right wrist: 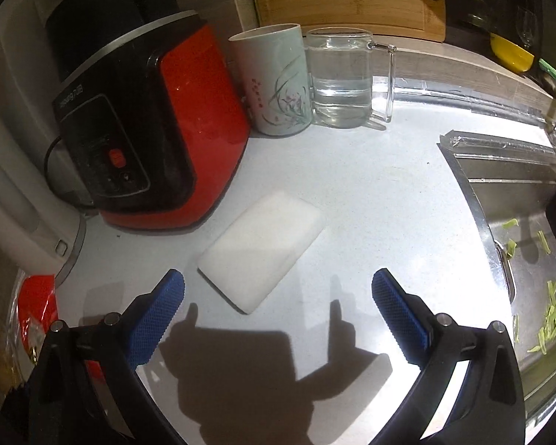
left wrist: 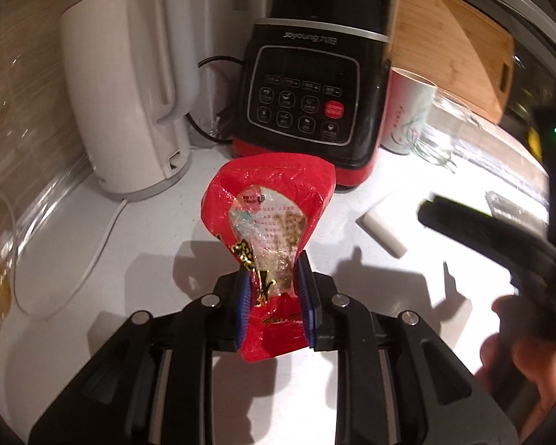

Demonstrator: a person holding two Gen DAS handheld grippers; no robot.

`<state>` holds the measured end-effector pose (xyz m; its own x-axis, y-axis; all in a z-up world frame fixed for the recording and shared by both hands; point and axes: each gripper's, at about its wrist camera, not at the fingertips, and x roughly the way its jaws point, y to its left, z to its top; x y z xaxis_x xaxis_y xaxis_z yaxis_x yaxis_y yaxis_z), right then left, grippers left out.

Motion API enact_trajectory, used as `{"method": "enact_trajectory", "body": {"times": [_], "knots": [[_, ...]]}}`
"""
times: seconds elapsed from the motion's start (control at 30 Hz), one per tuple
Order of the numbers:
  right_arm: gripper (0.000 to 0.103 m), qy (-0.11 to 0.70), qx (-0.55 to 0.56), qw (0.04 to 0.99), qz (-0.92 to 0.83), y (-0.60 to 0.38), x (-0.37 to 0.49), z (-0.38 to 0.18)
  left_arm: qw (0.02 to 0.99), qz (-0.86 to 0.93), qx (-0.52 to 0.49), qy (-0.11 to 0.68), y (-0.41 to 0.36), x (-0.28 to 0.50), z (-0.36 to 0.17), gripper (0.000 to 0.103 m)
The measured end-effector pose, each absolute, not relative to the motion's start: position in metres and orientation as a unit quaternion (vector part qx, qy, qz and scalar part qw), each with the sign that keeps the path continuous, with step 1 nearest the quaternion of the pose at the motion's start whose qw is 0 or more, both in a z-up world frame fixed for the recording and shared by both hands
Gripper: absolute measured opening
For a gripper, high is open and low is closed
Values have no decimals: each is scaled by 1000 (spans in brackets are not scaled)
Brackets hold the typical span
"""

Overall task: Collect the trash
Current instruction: 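Grasp the white sponge with the right tool while the left tool holds the packet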

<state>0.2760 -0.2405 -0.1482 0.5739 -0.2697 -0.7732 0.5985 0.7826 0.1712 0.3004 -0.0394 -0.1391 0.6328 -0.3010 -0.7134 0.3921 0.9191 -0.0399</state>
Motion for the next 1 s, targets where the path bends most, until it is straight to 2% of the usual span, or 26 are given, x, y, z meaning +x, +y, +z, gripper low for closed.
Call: {"method": "enact_trajectory", "body": {"times": [0.67, 0.83, 1.0], "knots": [[100, 402, 210, 803, -387, -231, 346, -189, 902, -196, 64, 379, -6, 312, -145, 24], [81, 408, 208, 801, -386, -236, 349, -196, 902, -198, 61, 379, -7, 311, -146, 24], [75, 409, 196, 808, -376, -232, 349, -194, 901, -197, 58, 382, -7, 312, -147, 24]]}}
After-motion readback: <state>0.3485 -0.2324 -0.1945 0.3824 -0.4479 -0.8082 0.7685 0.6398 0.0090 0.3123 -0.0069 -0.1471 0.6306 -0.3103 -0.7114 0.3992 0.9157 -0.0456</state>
